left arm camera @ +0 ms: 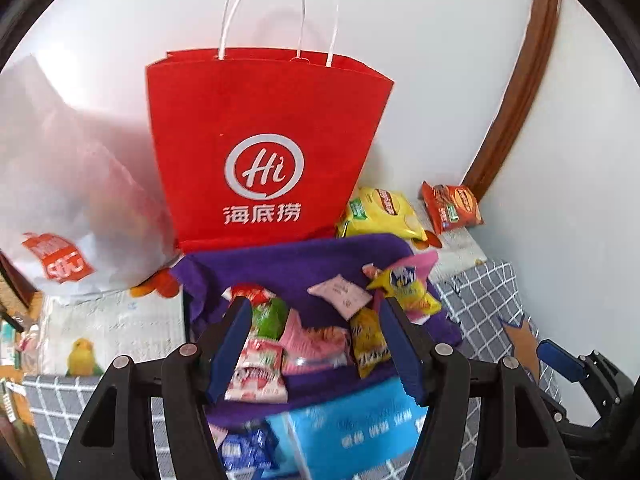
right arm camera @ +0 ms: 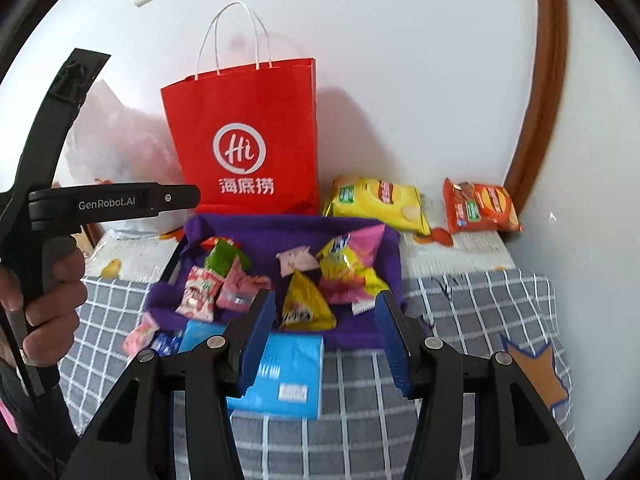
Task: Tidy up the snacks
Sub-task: 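Withdraw both tools from the towel back toward the tissue pack, then move both tools toward the blue packet and pink candy beside the tissue pack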
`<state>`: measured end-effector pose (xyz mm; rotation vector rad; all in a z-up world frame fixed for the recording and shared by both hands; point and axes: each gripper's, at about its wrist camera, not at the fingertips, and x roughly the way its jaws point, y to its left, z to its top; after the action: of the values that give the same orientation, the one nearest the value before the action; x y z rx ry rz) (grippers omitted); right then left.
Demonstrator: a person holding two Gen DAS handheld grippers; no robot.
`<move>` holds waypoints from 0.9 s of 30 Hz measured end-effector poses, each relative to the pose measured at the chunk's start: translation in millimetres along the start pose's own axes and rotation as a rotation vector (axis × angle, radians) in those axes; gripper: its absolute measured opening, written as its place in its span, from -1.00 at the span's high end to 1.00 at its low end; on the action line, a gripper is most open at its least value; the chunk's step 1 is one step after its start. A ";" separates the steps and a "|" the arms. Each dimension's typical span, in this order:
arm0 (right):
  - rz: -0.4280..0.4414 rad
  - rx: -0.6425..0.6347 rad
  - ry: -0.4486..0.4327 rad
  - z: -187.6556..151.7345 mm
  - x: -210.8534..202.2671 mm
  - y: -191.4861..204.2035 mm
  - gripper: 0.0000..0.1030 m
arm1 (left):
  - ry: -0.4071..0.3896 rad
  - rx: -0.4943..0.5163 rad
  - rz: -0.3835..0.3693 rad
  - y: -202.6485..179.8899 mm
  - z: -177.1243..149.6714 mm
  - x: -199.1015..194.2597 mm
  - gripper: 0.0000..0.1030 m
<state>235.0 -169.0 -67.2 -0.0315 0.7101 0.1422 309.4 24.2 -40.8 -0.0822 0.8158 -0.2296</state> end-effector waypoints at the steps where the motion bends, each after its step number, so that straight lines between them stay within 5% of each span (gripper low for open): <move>1: 0.009 0.002 0.012 -3.9 -5.4 0.1 -0.01 | 0.001 0.000 0.004 0.0 -5.5 -6.2 -0.24; 14: 0.045 -0.012 0.010 -45.5 -34.6 22.7 0.02 | 0.063 -0.037 0.058 18.4 -78.1 -52.1 -0.24; 27: 0.061 -0.034 0.015 -64.6 -42.9 47.6 0.02 | 0.068 -0.071 0.046 32.3 -100.6 -76.0 -0.24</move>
<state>154.4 -132.0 -87.4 -0.0436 0.7239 0.2121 191.1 75.0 -60.7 -0.1228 0.8924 -0.1610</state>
